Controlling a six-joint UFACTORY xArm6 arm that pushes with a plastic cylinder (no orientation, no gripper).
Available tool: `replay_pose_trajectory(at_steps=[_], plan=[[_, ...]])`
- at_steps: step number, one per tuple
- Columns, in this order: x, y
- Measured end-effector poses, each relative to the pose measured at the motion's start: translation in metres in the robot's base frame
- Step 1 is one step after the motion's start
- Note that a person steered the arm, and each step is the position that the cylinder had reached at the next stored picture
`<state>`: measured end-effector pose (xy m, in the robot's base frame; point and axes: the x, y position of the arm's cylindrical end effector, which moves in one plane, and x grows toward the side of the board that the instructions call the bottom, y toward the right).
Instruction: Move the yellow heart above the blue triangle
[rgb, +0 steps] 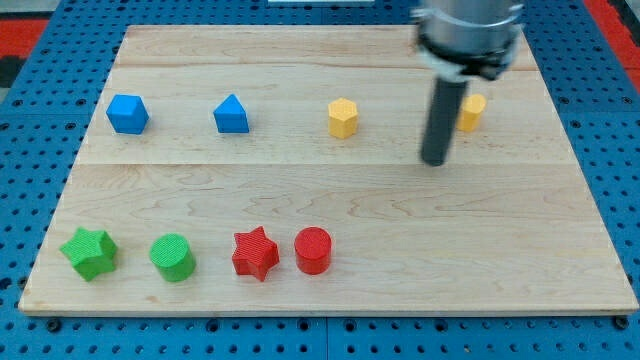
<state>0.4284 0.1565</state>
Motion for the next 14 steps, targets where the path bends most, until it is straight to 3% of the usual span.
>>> replay_pose_trajectory(at_steps=[1, 5, 7, 8, 10, 11, 13, 14], plan=[[-0.009, 0.036], [-0.075, 0.059], [-0.066, -0.174], [-0.066, -0.193], [-0.082, -0.112], [-0.099, -0.149], [-0.039, -0.3], [-0.05, -0.353]])
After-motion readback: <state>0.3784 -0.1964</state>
